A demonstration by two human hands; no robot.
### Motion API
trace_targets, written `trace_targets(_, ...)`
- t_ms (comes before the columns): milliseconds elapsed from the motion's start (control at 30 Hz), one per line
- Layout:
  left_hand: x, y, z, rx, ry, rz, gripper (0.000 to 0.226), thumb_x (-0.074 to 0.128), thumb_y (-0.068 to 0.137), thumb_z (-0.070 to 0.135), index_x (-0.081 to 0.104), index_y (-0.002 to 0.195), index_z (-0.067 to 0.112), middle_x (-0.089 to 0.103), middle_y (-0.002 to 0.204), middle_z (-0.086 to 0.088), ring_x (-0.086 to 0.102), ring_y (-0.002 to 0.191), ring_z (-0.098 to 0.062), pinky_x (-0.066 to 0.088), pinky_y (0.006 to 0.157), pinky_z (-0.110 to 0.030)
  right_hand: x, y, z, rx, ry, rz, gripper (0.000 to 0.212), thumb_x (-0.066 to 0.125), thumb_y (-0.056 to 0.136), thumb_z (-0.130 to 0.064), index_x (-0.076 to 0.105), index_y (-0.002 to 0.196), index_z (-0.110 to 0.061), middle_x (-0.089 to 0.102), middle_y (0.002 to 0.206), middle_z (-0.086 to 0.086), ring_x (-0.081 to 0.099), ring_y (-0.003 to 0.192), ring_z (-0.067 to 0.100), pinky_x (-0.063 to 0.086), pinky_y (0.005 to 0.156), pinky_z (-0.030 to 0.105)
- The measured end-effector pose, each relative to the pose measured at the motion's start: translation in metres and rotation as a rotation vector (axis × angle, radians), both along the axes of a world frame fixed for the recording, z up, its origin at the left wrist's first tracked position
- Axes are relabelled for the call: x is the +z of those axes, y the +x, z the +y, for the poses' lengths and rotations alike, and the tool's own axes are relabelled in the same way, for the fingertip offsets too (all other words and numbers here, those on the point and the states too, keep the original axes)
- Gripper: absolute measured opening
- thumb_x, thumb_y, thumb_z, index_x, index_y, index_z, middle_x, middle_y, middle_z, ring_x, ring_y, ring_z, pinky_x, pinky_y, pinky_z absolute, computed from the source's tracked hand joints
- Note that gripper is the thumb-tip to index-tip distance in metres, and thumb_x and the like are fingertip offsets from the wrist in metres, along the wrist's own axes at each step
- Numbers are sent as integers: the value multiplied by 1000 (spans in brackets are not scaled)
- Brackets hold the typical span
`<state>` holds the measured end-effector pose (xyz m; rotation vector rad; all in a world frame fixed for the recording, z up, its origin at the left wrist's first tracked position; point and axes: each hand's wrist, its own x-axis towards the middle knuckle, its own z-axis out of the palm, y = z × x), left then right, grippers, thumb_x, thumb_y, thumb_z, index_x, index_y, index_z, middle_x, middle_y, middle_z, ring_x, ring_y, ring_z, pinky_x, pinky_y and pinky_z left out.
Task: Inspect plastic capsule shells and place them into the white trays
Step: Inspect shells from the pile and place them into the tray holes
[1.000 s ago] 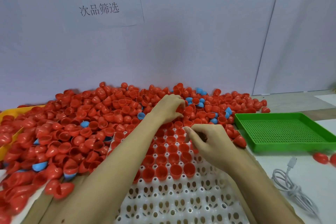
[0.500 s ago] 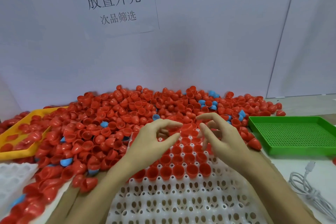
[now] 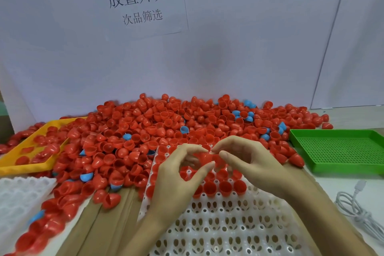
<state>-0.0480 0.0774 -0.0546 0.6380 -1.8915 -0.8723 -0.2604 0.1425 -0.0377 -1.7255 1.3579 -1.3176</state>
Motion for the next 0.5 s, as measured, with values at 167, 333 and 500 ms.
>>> trace_targets(167,0,1,3,-30,145,57,30,70,99,30,62,128,34,76,105,6,75,101,-19,58,91,-28,8,4,5,55,38,-188,20,56,109,-26,72,114,-16,75,98,4,78,86,32,61,70,32)
trace_targets(333,1,2,1,-162,287,79,22,51,109,24,61,129,22,76,98,-8,76,82,-23,59,81,-27,6,4,4,69,17,-206,13,64,105,-16,67,117,-17,77,98,11,76,80,34,58,66,32)
trace_targets(500,1,2,-2,-355,661,209,37,43,109,34,70,125,16,65,91,-11,59,65,-21,53,65,-28,2,8,1,-16,-101,-88,12,72,99,-17,74,110,-21,73,102,0,73,79,23,52,64,20)
